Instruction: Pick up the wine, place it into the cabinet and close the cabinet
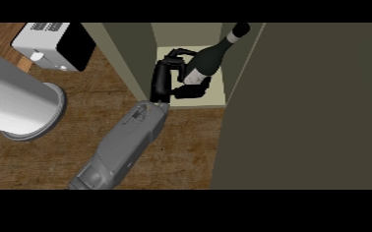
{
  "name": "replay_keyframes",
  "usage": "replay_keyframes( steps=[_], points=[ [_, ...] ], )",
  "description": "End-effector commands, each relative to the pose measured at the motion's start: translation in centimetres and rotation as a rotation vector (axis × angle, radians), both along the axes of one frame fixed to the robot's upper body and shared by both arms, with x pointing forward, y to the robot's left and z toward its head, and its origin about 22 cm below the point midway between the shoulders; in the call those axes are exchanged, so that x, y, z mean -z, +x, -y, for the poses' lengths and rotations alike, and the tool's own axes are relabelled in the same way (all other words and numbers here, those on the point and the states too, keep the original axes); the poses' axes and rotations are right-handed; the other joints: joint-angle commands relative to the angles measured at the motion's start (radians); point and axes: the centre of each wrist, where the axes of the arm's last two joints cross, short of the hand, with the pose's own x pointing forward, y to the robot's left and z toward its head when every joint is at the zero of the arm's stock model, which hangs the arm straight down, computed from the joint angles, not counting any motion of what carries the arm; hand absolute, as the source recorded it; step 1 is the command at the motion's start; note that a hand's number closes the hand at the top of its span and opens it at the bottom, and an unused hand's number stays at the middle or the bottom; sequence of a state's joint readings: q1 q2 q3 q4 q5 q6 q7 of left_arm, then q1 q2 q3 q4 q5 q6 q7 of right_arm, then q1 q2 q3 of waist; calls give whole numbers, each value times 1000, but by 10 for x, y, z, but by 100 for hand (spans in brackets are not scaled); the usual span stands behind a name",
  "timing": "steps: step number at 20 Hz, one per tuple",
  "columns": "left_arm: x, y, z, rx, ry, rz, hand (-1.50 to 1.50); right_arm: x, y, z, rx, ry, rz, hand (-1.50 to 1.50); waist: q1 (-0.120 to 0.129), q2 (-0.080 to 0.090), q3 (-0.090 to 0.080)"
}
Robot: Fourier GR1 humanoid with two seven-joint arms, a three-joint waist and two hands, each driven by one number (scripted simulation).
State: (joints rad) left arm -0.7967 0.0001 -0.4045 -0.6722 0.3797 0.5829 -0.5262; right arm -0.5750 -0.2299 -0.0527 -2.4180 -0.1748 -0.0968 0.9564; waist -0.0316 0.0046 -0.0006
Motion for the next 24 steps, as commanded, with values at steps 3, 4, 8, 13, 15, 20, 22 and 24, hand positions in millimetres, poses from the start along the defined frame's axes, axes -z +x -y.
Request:
replay_keyframes(
  steps=[3,4,8,13,15,20,22,24],
  points=[
    [16,10,-18,-33,1,9,150,-1,-11,7,-45,-1,25,-150,4,2,0],
    [1,15,-7,-54,-5,13,150,3,-18,-2,-61,1,14,-150,-4,1,0],
    [4,20,-13,-75,-47,31,150,-8,-20,5,-59,8,29,-150,-9,1,0],
    [0,33,-22,-99,-135,5,150,-5,-8,2,-61,4,6,-150,-15,7,-1],
    [16,26,-30,-111,-129,-17,150,-4,-18,2,-72,-1,6,-150,-22,6,-1],
    [3,37,-26,-114,-124,-33,150,-3,-9,8,-75,9,30,-150,-24,8,0],
    [8,37,-31,-106,-117,-48,150,-4,-13,-1,-88,10,26,-150,-30,11,-1],
    [-9,47,-28,-126,-109,-11,150,-4,-10,-4,-97,8,31,-150,-34,16,-1]
  ],
)
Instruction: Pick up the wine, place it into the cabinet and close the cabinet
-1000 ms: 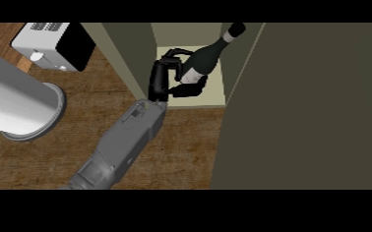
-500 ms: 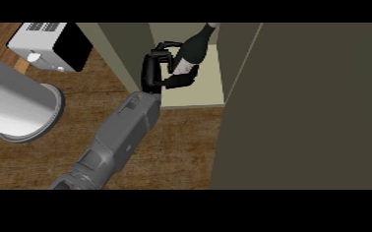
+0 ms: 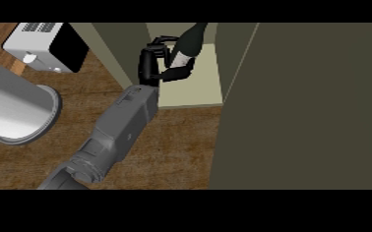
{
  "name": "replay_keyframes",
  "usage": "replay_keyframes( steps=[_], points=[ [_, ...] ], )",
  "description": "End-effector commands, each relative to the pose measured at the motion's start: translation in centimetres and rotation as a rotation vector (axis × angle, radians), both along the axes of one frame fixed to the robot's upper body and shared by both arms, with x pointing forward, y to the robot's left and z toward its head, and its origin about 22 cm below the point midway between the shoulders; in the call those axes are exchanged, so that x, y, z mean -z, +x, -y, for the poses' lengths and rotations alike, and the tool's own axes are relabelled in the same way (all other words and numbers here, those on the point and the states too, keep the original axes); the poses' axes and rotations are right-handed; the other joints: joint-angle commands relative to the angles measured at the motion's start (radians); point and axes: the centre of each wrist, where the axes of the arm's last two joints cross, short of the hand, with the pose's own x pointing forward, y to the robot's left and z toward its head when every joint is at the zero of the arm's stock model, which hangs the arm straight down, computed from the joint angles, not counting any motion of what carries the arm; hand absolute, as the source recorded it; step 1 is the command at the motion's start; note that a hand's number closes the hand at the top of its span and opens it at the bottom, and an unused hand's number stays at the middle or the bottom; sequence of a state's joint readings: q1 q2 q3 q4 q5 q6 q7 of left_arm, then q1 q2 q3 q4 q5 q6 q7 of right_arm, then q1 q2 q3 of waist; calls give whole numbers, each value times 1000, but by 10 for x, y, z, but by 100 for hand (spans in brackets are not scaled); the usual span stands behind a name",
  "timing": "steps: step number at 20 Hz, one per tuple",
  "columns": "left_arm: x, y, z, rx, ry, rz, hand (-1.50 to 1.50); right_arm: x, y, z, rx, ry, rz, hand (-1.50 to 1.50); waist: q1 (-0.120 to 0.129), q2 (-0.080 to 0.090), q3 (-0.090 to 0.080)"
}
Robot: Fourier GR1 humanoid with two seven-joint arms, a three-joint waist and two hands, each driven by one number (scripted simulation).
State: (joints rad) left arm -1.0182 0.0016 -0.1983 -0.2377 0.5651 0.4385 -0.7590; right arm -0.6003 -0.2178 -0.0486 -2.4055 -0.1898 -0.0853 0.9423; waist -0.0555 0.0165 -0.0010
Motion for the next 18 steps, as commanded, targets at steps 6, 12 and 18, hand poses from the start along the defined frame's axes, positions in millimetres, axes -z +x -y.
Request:
replay_keyframes(
  steps=[6,12,18],
  points=[
    [-13,13,-12,-123,168,-4,150,7,-21,3,-49,23,11,-150,-12,2,1],
    [-18,18,-22,-125,201,-45,150,1,-5,-1,-44,19,20,-150,-17,10,0],
    [-24,22,-23,-185,229,-82,150,1,-1,-8,-60,13,5,-150,-38,21,-1]
  ],
)
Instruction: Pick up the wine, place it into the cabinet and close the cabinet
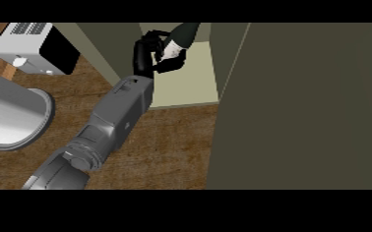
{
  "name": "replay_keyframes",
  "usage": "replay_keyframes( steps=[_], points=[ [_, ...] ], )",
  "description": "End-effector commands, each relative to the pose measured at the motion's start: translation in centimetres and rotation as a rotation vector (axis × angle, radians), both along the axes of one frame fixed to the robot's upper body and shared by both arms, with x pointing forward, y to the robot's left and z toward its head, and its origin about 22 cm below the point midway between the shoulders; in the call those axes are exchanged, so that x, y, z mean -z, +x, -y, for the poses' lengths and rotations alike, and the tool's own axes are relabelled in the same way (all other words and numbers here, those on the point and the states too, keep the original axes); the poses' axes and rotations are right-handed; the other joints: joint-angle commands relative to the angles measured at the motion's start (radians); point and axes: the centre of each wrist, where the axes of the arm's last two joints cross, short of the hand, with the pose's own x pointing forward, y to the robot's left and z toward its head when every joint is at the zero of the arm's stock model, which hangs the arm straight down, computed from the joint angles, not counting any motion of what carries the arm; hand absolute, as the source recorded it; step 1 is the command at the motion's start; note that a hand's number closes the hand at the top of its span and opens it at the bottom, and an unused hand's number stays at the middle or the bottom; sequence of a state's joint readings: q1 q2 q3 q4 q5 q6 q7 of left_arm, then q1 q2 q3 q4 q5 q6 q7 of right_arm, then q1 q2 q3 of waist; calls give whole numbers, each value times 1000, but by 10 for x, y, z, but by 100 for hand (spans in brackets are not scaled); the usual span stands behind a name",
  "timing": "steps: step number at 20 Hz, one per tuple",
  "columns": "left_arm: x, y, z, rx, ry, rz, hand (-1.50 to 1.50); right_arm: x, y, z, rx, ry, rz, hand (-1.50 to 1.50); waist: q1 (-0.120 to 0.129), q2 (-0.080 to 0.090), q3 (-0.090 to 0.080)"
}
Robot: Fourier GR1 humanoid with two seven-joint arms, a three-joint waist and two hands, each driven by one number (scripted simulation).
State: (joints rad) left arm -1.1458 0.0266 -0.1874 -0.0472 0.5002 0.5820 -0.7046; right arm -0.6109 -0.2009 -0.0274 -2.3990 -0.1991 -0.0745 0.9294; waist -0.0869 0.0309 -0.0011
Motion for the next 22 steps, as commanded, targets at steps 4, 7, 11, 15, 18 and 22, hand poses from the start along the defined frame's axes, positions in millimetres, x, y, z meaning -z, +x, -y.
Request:
replay_keyframes(
  steps=[4,7,11,15,18,22],
  points=[
    [-4,0,12,-17,-65,-44,150,1,-7,4,-50,19,12,-150,-10,4,0],
    [17,-10,3,9,-193,-53,150,-2,-9,3,-36,21,4,-150,-5,2,-2],
    [27,-16,0,26,-271,-75,150,-5,-11,2,-55,17,23,-150,-17,5,-2],
    [26,-15,0,44,-361,-116,150,0,-4,0,-48,33,17,-150,-29,8,-1],
    [50,-29,-11,40,-387,-123,150,-1,-11,-1,-78,18,19,-150,-47,7,-2],
    [62,-38,-17,38,-383,-118,150,0,-4,-7,-90,20,1,-150,-50,6,-3]
  ],
)
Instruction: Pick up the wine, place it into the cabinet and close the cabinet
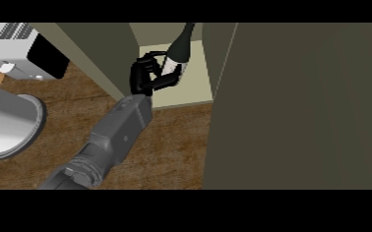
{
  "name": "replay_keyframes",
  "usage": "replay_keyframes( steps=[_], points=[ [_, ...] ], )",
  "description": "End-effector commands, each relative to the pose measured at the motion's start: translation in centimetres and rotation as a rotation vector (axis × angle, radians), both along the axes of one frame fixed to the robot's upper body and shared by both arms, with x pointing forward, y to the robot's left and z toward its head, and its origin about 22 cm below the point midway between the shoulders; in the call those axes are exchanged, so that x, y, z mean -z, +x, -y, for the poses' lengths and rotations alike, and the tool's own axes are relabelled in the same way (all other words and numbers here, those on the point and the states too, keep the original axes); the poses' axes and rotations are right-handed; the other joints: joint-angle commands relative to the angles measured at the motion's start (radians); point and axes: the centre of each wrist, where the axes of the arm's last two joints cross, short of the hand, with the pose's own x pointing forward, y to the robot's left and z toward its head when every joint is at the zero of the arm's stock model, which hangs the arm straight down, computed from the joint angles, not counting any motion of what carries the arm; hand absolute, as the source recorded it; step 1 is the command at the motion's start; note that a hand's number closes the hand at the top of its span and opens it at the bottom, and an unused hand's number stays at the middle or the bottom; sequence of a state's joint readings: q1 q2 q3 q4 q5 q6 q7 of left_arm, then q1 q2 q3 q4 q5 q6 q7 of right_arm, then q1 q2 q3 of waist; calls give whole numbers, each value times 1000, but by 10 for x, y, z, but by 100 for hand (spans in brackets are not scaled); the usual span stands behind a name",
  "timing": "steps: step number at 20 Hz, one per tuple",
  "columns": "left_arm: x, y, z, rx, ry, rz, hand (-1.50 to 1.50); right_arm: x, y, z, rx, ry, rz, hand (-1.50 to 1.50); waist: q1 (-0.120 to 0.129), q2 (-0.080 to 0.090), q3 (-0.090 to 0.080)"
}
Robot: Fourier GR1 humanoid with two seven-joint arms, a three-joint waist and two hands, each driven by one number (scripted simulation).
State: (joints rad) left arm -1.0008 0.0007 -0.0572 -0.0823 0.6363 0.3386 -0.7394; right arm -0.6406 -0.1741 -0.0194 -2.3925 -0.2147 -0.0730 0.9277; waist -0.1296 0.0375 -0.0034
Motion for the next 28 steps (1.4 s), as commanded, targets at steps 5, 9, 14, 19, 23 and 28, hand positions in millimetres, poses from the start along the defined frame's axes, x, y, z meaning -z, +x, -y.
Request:
replay_keyframes(
  steps=[5,9,14,19,23,28],
  points=[
    [34,-24,-15,-2,-76,-28,150,1,-6,-2,-57,5,-3,-150,-36,-1,-2],
    [41,-30,-18,-13,-41,-57,150,4,-3,-2,-60,12,-3,-150,-41,-1,-1],
    [46,-35,-20,-42,-25,-69,150,3,3,-9,-84,22,-4,-150,-55,5,-2],
    [44,-33,-19,-50,-16,-35,150,2,1,-8,-95,12,3,-150,-63,8,-3],
    [36,-27,-14,-45,-12,-36,150,3,0,0,-79,15,-12,-150,-59,0,-1],
    [9,-8,-1,-47,-5,-21,150,7,-1,6,-66,5,-11,-150,-56,1,1]
  ],
)
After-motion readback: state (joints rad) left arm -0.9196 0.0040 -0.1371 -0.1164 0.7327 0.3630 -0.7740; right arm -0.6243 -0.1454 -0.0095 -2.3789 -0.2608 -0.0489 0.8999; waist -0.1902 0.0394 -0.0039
